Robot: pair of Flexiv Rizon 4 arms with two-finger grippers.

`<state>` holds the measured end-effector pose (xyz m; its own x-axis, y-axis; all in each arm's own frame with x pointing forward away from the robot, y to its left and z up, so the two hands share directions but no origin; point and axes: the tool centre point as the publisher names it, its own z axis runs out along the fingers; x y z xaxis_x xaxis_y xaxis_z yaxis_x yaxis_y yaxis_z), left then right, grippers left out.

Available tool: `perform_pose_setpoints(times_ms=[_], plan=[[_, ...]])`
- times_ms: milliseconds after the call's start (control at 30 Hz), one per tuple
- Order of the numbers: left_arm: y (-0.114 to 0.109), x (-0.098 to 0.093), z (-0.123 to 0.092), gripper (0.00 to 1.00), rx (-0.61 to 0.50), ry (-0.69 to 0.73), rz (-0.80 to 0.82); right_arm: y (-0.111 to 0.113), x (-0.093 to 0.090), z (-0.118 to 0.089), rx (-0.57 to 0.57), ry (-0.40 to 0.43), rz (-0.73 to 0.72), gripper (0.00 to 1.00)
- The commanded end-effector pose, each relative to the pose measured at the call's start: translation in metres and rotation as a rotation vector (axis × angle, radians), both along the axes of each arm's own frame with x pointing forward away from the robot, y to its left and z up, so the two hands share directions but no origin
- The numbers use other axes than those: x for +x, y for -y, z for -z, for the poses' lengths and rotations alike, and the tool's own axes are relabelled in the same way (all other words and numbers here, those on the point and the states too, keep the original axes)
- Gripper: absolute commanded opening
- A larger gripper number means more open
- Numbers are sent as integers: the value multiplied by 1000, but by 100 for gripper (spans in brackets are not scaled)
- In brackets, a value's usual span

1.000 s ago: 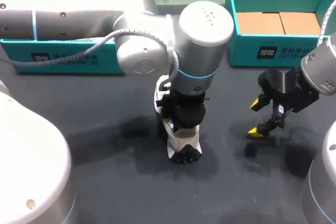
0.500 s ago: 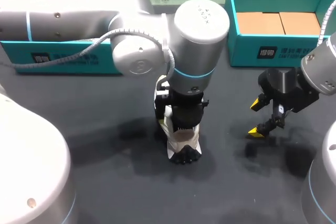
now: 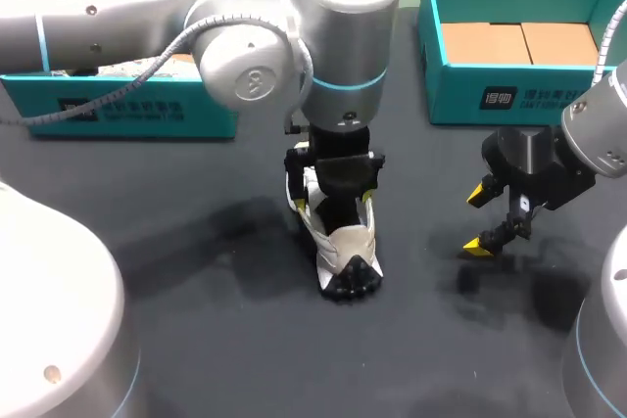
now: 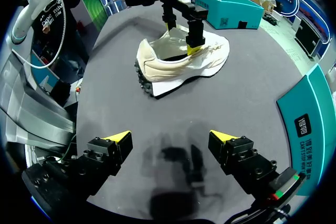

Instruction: Take the shoe out of the shoebox, open the shoe tongue, remove and reinsert the insole, then place the shoe into the shoebox

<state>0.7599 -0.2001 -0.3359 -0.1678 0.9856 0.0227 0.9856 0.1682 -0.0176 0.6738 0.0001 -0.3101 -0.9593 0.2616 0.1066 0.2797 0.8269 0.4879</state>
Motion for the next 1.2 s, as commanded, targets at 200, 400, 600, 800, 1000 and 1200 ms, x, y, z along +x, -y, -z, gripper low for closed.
perform_pose_setpoints(times_ms=[200, 400, 600, 800, 1000, 1200], plan=[[-8, 10, -3, 100, -45, -45, -18, 0, -1, 0, -2, 2, 1, 100], [-9, 19, -7, 100, -49, -26, -60, 0, -1, 0, -2, 2, 1, 100], [-16, 31, -27, 100, -68, 16, -96, 0, -1, 0, -2, 2, 1, 100], [-25, 48, -46, 100, -80, 16, -111, 0, -1, 0, -2, 2, 1, 100], [-32, 60, -60, 46, -87, -3, -101, 0, -1, 0, -2, 2, 1, 100], [-31, 59, -67, 36, -94, -33, -68, 0, -1, 0, -2, 2, 1, 100]])
